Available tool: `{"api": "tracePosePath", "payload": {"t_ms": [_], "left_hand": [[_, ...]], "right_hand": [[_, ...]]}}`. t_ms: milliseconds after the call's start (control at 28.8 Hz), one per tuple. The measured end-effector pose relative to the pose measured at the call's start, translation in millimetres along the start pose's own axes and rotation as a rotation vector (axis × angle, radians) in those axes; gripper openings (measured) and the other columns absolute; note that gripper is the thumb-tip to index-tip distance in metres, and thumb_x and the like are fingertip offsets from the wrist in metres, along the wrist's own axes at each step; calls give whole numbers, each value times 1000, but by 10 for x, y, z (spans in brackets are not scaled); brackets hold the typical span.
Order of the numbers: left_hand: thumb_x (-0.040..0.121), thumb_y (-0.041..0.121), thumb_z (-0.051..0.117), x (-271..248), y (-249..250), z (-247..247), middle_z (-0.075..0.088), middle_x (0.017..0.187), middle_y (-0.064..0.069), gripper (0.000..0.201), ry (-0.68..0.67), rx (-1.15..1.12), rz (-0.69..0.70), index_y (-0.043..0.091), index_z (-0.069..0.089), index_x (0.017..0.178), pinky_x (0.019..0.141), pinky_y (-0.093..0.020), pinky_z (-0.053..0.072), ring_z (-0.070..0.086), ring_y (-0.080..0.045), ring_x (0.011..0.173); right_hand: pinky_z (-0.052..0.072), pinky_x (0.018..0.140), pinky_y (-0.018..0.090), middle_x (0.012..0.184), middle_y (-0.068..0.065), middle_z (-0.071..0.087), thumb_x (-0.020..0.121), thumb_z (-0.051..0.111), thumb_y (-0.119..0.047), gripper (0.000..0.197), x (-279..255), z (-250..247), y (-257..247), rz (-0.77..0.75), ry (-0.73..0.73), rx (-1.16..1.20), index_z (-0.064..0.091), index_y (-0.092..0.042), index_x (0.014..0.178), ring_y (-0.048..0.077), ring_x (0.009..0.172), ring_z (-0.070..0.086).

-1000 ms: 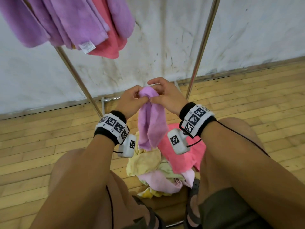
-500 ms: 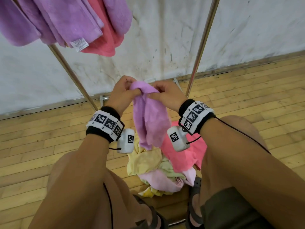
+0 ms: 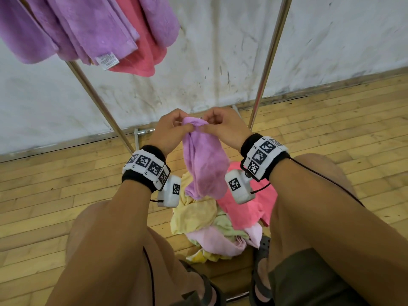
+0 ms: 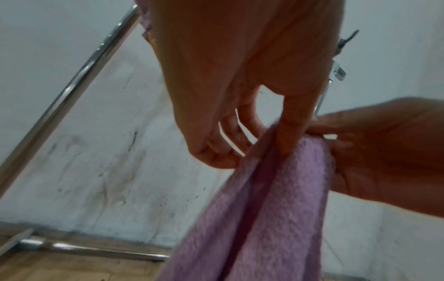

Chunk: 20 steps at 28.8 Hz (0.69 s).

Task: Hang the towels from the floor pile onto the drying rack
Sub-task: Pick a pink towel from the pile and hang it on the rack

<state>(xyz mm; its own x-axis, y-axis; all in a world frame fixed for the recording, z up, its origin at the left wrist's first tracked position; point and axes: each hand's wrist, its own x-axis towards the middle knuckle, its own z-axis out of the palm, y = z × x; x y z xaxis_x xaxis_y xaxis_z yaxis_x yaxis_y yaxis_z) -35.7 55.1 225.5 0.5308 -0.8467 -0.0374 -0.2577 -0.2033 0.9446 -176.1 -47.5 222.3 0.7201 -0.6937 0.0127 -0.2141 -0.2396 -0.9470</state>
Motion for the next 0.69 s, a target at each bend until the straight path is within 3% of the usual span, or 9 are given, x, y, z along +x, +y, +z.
{"api": "tracePosePath", "payload": {"t_ms": [104, 174, 312, 417, 451, 521, 625, 694], "left_hand": [[81, -6, 64, -55, 6, 71, 72, 97, -15, 18, -155, 39, -16, 7, 64, 93, 82, -33, 54, 66, -19, 90], [81, -7, 63, -66, 13, 110, 72, 102, -18, 19, -169, 56, -6, -1, 63, 100, 82, -33, 55, 66, -16, 87], [83, -3, 62, -9, 31, 66, 70, 81, -4, 14, -3, -12, 1, 11, 60, 86, 69, -25, 51, 62, -12, 72], [83, -4, 58, 31, 33, 1, 65, 73, 3, 20, 94, -110, -16, 15, 57, 80, 66, -22, 48, 59, -11, 69], [81, -6, 58, 28, 39, -3, 65, 74, 3, 22, 73, -112, -15, 16, 58, 81, 68, -24, 49, 59, -12, 71], [78, -9, 58, 16, 29, 17, 67, 84, -1, 28, -41, -76, -27, 16, 62, 90, 76, -30, 52, 62, -17, 82], [75, 5, 64, -6, -10, 96, 72, 108, -7, 34, -239, 5, -60, 12, 66, 109, 90, -35, 55, 68, -21, 102], [76, 14, 67, -17, -19, 131, 72, 110, -8, 37, -250, 34, -56, 11, 67, 113, 91, -38, 56, 68, -21, 106]], "right_hand": [[55, 83, 34, 88, 15, 74, 82, 75, -5, 10, -55, 26, -57, -62, -27, 126, 68, -5, 89, 28, 85, 70], [57, 87, 36, 91, 16, 75, 82, 73, -3, 13, -59, 41, -56, -62, -32, 141, 68, -1, 94, 30, 91, 70], [54, 80, 34, 94, 8, 67, 79, 69, 0, 26, -13, 24, -15, 29, -70, -2, 65, -10, 103, 17, 86, 62], [50, 77, 39, 89, 3, 63, 78, 72, -6, 18, -13, 40, 21, 23, -115, -204, 64, -9, 93, 17, 80, 57], [49, 75, 36, 84, -1, 63, 79, 73, -6, 12, -20, 39, 11, 16, -93, -177, 65, -12, 87, 14, 77, 56], [51, 72, 29, 79, -4, 66, 80, 73, -4, 20, -22, 36, -25, -5, -43, -5, 63, -22, 78, 11, 75, 60], [55, 75, 24, 84, 3, 73, 80, 76, -2, 16, -33, 25, -73, -31, -6, 135, 67, -14, 85, 12, 80, 67], [55, 75, 21, 83, 3, 73, 80, 75, -1, 15, -41, 40, -74, -22, 2, 146, 69, -10, 90, 9, 80, 68]]}}
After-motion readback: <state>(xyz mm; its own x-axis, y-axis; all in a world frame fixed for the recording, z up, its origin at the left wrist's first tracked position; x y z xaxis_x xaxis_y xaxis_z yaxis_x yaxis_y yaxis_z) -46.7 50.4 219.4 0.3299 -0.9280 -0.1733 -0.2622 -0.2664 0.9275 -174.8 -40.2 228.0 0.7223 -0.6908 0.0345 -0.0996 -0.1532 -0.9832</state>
